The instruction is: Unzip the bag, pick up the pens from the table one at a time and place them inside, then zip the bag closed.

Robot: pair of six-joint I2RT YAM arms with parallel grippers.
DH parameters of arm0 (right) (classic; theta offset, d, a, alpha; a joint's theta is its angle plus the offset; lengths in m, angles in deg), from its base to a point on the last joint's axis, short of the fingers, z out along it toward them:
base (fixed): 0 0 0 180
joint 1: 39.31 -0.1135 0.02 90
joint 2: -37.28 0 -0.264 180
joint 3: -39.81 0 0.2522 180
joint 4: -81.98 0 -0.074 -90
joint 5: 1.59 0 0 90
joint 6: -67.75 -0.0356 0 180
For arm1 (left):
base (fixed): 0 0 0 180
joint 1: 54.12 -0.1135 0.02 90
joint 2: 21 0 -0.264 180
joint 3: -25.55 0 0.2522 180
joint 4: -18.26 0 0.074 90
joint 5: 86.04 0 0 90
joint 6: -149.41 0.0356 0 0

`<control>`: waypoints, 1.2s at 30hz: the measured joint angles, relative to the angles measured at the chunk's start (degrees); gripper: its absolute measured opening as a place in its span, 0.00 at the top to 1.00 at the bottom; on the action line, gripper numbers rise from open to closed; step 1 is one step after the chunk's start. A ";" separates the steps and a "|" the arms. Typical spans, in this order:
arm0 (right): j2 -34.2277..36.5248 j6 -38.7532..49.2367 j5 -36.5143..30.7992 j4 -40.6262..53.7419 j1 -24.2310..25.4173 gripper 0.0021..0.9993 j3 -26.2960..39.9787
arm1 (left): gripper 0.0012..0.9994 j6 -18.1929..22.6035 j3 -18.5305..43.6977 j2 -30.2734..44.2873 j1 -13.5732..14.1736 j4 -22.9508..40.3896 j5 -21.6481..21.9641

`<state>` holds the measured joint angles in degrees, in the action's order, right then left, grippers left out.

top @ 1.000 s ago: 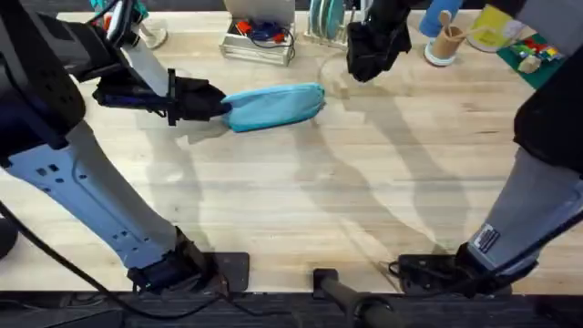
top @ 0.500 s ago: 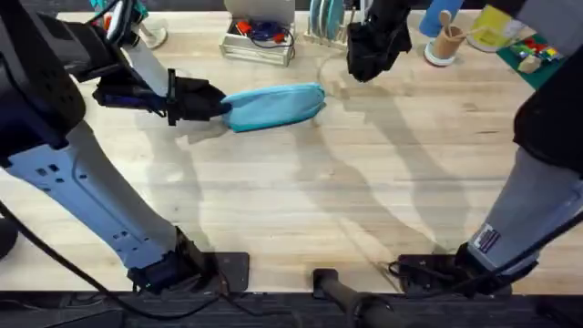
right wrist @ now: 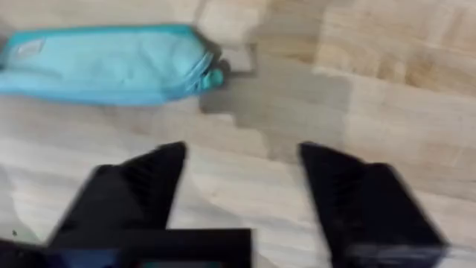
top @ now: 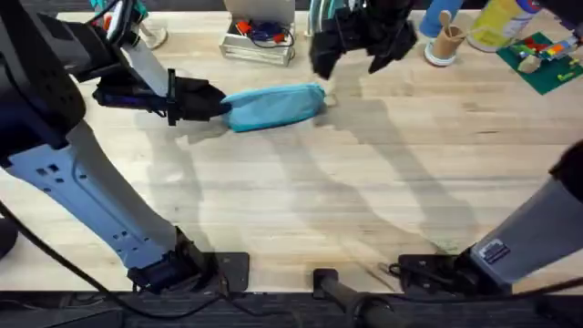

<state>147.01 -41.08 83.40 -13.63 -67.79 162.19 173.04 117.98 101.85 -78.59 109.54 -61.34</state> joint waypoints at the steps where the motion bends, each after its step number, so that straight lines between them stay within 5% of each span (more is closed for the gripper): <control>1: -0.57 0.22 0.00 0.57 -0.46 0.03 0.00 | 0.96 0.00 -0.01 0.00 0.00 0.00 0.00; 18: -13.23 -0.25 -1.15 4.43 -4.78 0.00 0.00 | 0.96 0.00 0.00 0.00 0.00 0.00 0.00; 36: -13.75 -1.84 -6.53 8.11 -11.75 0.00 -0.09 | 0.96 0.00 -0.01 0.00 0.00 0.00 0.02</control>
<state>133.26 -42.92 76.87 -5.53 -79.53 162.11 173.04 117.96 101.85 -78.59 109.54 -61.32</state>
